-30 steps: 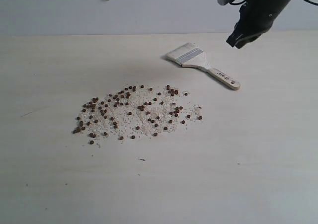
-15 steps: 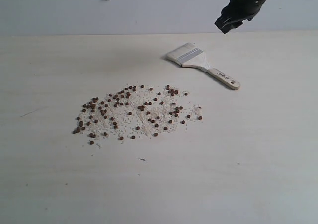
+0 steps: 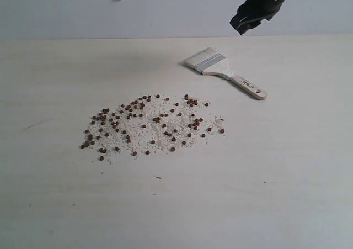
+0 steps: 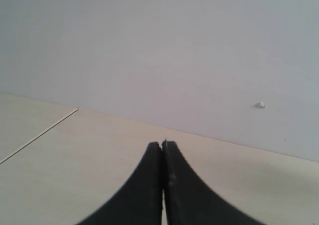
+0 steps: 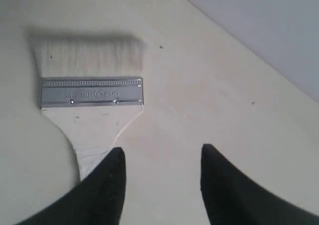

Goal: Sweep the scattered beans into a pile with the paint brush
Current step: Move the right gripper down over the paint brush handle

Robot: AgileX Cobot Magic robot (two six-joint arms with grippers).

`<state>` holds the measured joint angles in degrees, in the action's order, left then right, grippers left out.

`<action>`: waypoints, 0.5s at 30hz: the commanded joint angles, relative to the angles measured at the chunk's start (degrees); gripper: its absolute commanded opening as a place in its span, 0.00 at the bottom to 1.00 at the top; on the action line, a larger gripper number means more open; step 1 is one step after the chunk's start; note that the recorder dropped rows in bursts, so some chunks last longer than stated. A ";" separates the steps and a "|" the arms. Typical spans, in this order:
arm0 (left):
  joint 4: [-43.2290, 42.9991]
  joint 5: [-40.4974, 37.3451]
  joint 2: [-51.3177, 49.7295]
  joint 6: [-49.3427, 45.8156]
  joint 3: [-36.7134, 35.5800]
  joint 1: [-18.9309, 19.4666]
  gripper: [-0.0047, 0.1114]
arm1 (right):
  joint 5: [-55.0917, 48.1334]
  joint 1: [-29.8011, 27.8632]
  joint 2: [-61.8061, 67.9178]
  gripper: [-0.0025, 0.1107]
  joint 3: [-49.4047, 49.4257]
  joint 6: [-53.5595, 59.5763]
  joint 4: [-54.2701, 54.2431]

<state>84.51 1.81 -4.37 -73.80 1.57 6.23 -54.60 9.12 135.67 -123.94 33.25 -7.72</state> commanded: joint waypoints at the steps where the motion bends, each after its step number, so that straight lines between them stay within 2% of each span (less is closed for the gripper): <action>1: 0.21 -0.08 -0.08 0.11 -0.20 0.15 0.04 | 0.64 1.28 1.87 0.46 -0.50 -1.25 3.78; 8: 0.21 0.03 -0.08 0.11 -0.20 0.15 0.04 | -8.68 2.16 6.05 0.46 -5.17 -5.43 7.72; 15: 0.21 0.03 -0.08 0.11 -0.20 0.15 0.04 | -13.38 2.16 7.74 0.46 -5.64 -1.23 -1.63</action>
<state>84.51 1.91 -4.37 -73.80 1.57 6.23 -66.30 11.07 143.07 -128.82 29.61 -6.22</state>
